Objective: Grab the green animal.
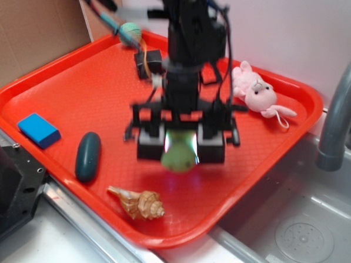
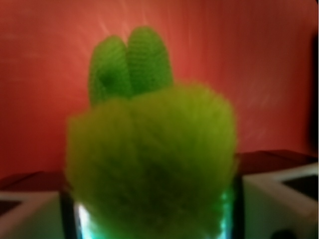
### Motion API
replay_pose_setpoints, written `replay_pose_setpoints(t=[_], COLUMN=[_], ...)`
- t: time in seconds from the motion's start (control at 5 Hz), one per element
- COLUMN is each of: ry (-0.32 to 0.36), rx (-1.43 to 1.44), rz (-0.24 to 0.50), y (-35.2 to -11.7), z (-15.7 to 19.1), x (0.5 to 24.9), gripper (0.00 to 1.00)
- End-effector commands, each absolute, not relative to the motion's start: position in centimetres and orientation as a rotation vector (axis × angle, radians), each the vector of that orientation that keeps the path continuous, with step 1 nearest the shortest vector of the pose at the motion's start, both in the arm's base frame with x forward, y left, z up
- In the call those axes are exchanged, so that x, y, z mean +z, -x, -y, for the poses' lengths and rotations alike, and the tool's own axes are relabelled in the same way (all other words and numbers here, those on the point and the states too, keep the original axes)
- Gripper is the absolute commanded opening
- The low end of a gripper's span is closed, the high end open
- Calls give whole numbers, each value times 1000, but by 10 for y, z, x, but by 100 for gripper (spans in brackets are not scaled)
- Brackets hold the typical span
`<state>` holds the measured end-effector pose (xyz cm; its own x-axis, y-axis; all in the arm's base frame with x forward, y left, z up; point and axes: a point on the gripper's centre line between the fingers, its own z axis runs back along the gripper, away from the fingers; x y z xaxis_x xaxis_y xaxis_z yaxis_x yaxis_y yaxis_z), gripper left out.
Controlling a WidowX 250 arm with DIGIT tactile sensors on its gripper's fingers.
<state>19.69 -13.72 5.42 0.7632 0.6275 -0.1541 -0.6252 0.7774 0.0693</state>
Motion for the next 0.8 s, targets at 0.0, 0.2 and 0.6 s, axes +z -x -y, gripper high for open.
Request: replay_pose_setpoints(t=[0.0,0.2,0.6], ry=[-81,-130,-175], rx=[235,195,114], rz=[-3,36,52], y=[-193,-170,-189], z=[78,47,-4], x=[164,176,175], gripper=[0,0,0])
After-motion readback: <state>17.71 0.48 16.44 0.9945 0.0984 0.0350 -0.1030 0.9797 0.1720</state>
